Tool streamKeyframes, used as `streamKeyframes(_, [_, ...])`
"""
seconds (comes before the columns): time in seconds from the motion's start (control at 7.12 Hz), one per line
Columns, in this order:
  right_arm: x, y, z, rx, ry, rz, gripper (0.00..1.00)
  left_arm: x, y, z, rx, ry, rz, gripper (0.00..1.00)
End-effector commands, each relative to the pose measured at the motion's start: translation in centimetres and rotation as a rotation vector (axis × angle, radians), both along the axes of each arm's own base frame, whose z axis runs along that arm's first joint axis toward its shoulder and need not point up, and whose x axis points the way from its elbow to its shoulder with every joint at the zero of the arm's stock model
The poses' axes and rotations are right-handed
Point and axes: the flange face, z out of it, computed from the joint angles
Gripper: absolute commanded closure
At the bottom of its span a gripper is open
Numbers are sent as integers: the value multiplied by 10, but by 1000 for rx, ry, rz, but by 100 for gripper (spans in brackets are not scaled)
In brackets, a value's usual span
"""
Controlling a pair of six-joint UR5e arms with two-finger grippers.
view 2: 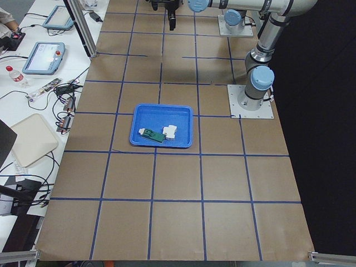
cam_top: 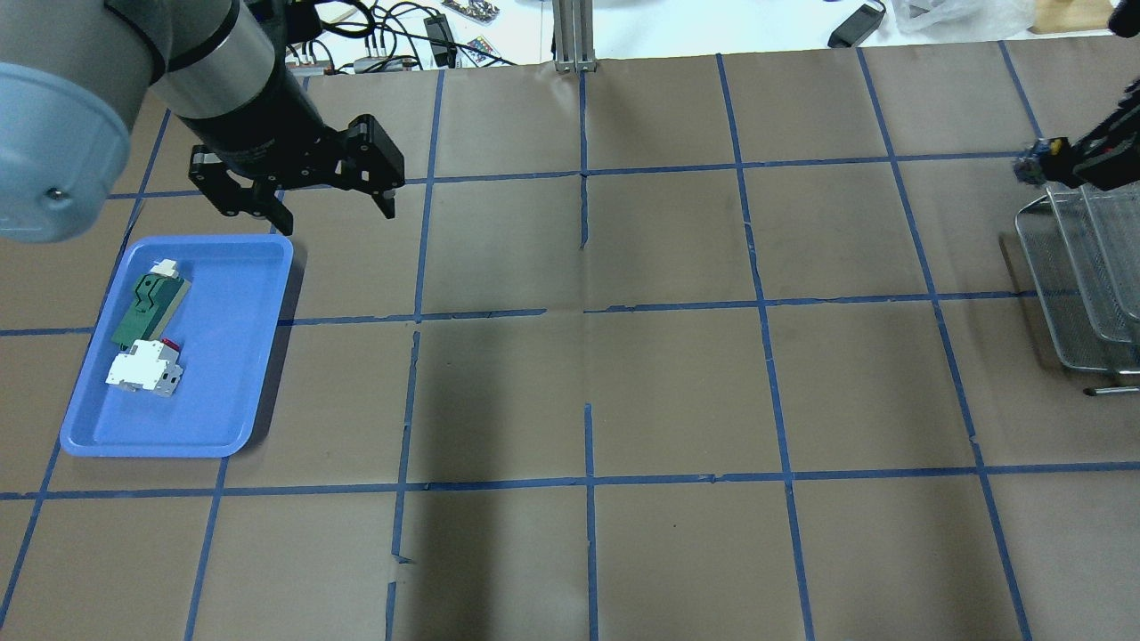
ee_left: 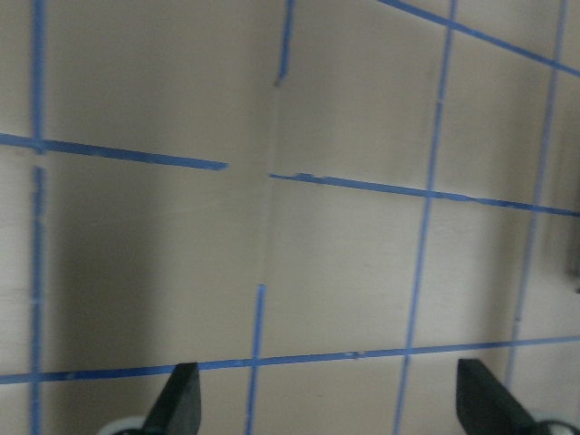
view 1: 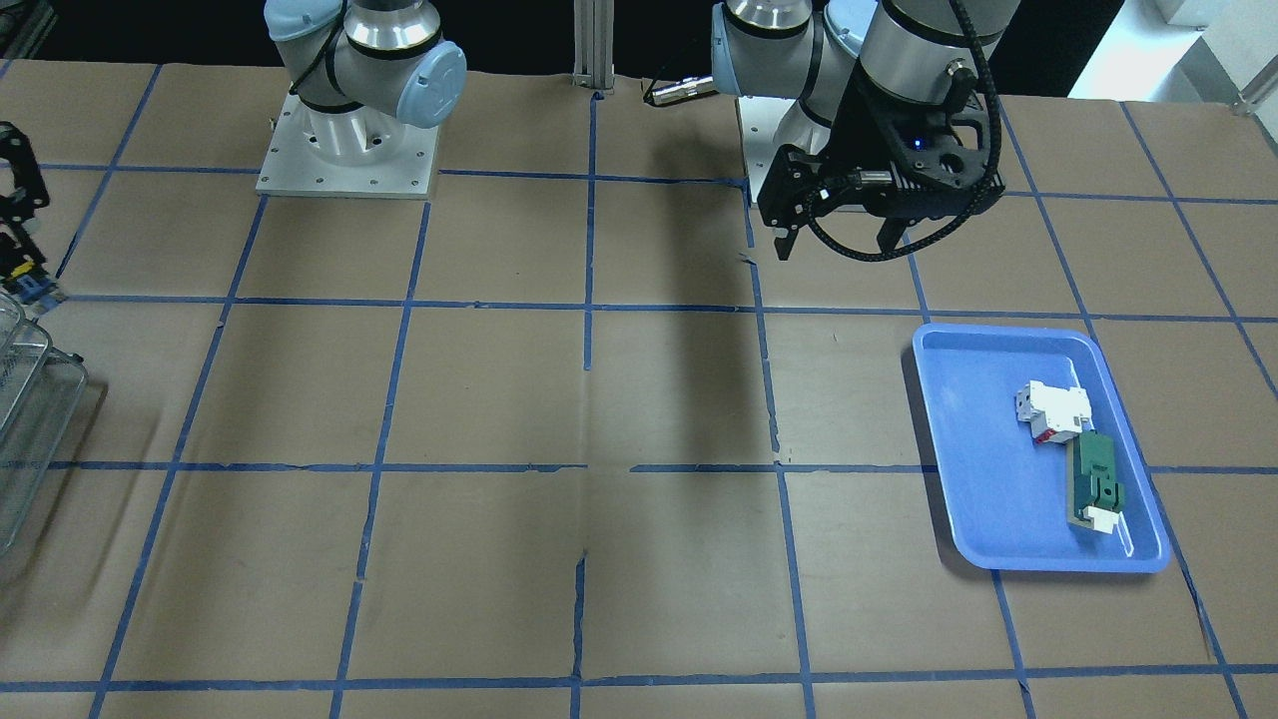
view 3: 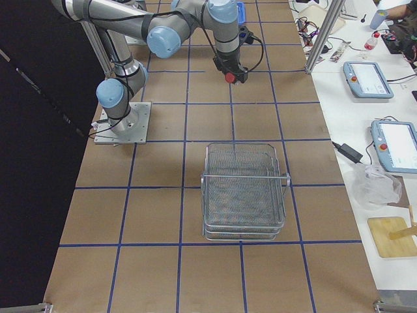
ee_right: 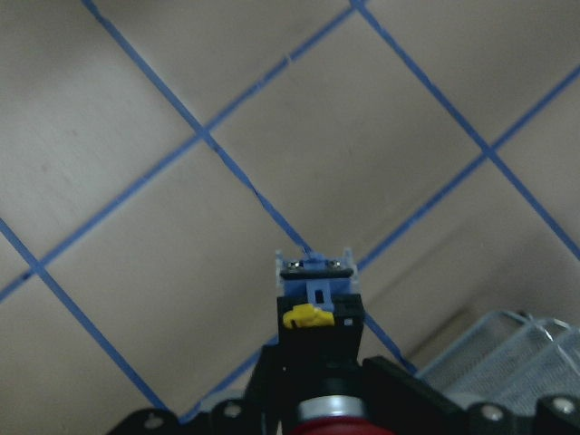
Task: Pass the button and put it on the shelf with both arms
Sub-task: 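Carry the button to the wire basket with the right gripper while the left arm withdraws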
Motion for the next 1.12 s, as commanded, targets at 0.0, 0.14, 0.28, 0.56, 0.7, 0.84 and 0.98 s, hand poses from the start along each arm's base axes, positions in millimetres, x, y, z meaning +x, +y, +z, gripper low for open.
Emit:
streamKeyframes(0.0, [-50,-32,-20,160,185,-28,100,18,-2,4,12,-84,-148,0])
streamKeyframes(0.14, [-79,-45,-44,214,173,-51,100,22,-5,4,27,-67,-181,0])
streamKeyframes(0.28, [-117,-41,-63,273,145,-104,100,26,-11,0,29,9,-175,0])
streamKeyframes(0.56, [-149,-40,-89,349,173,-132,100,28,-8,3,27,26,-168,0])
streamKeyframes(0.7, [-157,-42,-101,363,163,-137,100,28,-7,4,27,24,-168,0])
streamKeyframes(0.84, [-160,-47,-112,378,159,-152,100,28,-7,5,24,24,-168,0])
streamKeyframes(0.98, [-161,-47,-115,383,160,-162,100,28,-4,7,20,22,-168,0])
